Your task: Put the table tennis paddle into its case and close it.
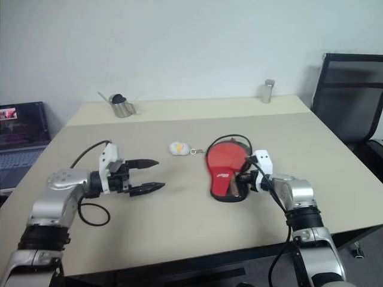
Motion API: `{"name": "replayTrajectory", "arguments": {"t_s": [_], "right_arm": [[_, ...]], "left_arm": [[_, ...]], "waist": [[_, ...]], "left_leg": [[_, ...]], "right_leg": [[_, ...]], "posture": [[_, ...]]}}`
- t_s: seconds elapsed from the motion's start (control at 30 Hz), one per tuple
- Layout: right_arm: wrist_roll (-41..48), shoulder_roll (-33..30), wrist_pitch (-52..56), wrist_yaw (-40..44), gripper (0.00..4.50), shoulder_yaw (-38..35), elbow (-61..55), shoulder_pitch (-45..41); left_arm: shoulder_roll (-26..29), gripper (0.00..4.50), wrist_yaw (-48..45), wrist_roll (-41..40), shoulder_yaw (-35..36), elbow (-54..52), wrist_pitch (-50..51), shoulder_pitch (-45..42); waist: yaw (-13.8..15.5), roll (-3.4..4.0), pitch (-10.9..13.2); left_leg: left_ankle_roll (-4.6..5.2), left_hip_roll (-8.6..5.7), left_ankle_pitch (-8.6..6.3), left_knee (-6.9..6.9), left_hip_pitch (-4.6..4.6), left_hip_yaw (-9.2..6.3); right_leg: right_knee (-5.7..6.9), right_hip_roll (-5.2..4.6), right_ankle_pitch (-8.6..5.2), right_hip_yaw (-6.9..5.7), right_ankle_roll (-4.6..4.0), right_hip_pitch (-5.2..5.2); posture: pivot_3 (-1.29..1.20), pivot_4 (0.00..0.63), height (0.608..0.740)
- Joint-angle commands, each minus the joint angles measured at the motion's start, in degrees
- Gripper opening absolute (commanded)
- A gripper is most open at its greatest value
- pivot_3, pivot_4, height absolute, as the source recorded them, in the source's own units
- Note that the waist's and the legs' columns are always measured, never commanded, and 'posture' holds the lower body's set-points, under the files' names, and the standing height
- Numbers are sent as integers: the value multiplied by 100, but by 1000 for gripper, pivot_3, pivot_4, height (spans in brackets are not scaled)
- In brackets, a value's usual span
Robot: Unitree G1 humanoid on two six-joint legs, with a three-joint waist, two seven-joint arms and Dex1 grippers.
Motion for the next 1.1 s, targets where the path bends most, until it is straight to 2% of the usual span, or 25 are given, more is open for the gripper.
{"name": "replayTrajectory", "arguments": {"t_s": [0.03,0.27,0.43,0.8,1.1], "right_arm": [[257,256,355,345,23,406,-570,51],[439,520,1192,-26,23,416,-1805,350],[547,610,1903,-452,23,186,-2683,637],[809,912,3978,-1299,23,-862,-4812,1701],[1334,1585,4063,-2118,23,-1162,-5708,2603]], "left_arm": [[145,4500,18,-357,174,-719,319,234],[357,4500,-44,-675,265,-1444,641,855],[598,4500,-208,-760,302,-1508,622,1052],[672,4500,-353,-845,126,-1584,667,1008],[704,4500,-626,-928,43,-1617,695,895]], "waist": [[-3,0,0],[31,0,0],[124,1,1],[289,1,0],[292,1,0]], "left_leg": [[0,2,0,-3,1,2],[-17,28,-10,-8,-3,14],[-25,29,-16,-1,-18,18],[-24,4,-18,-3,-39,13],[-23,2,-19,-4,-40,0]], "right_leg": [[0,3,-1,2,-2,-2],[-5,1,-6,13,-11,-9],[-10,2,-6,10,-11,-19],[-28,-3,-8,0,-12,-23],[-32,-5,-8,-1,-12,-23]], "posture": [[0,150,740],[0,150,740],[0,150,740],[0,150,740],[0,150,740]]}}
